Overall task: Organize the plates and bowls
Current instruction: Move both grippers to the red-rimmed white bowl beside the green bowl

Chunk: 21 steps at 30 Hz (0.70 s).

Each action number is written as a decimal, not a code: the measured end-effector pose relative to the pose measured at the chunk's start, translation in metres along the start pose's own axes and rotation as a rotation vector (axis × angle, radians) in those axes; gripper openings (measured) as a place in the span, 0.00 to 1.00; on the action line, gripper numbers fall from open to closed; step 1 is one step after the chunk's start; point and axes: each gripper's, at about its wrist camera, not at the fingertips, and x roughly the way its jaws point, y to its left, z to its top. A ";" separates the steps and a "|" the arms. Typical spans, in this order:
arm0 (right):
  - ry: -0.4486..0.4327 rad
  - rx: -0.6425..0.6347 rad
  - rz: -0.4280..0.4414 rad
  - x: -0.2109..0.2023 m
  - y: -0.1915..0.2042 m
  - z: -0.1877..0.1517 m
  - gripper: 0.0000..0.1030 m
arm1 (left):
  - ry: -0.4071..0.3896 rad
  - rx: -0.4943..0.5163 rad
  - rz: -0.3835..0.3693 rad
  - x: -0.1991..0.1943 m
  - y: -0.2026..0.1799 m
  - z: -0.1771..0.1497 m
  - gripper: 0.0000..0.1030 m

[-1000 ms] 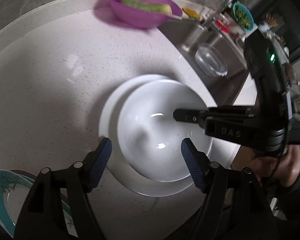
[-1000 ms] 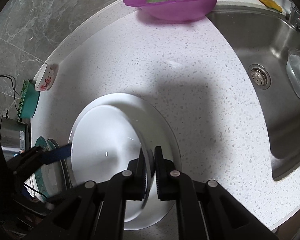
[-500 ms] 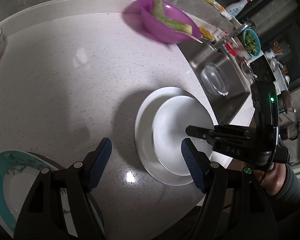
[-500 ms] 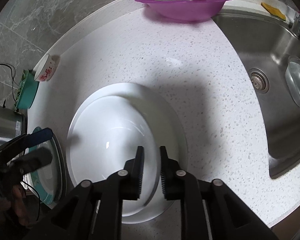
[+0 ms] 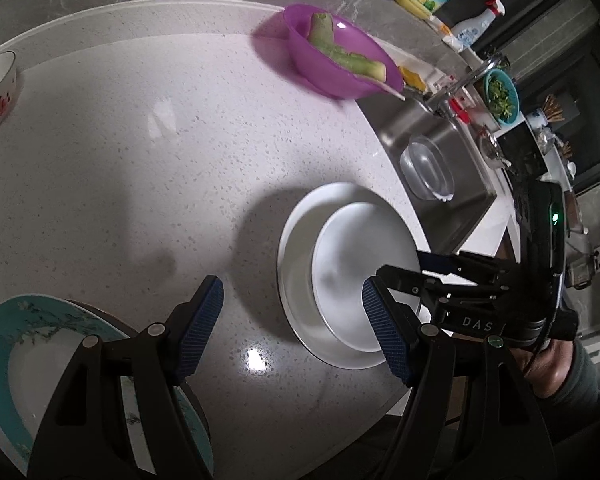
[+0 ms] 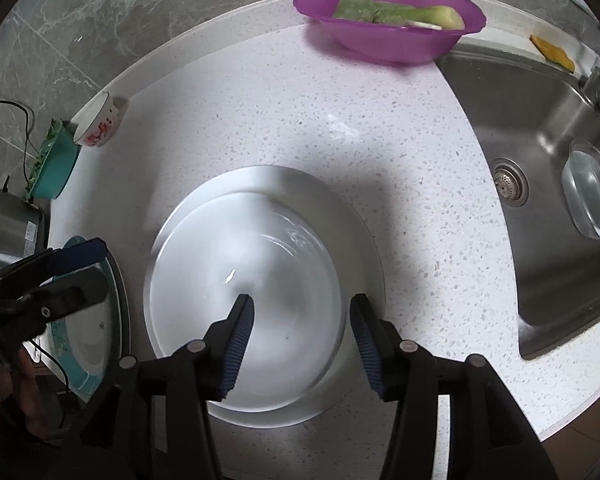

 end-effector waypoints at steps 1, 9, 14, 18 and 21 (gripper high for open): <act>-0.002 0.001 0.004 -0.001 -0.001 0.000 0.52 | -0.011 -0.010 0.000 -0.004 0.003 0.001 0.69; -0.014 0.028 0.041 -0.014 -0.007 -0.004 0.53 | -0.094 -0.121 0.031 -0.042 0.047 0.010 0.72; -0.049 0.032 0.013 -0.039 -0.016 0.007 0.58 | -0.155 -0.201 0.068 -0.072 0.092 0.014 0.72; -0.146 0.052 0.067 -0.071 -0.011 0.037 0.60 | -0.209 -0.250 0.150 -0.101 0.136 0.023 0.76; -0.217 -0.032 0.135 -0.084 0.024 0.067 0.72 | -0.245 -0.278 0.221 -0.121 0.170 0.035 0.97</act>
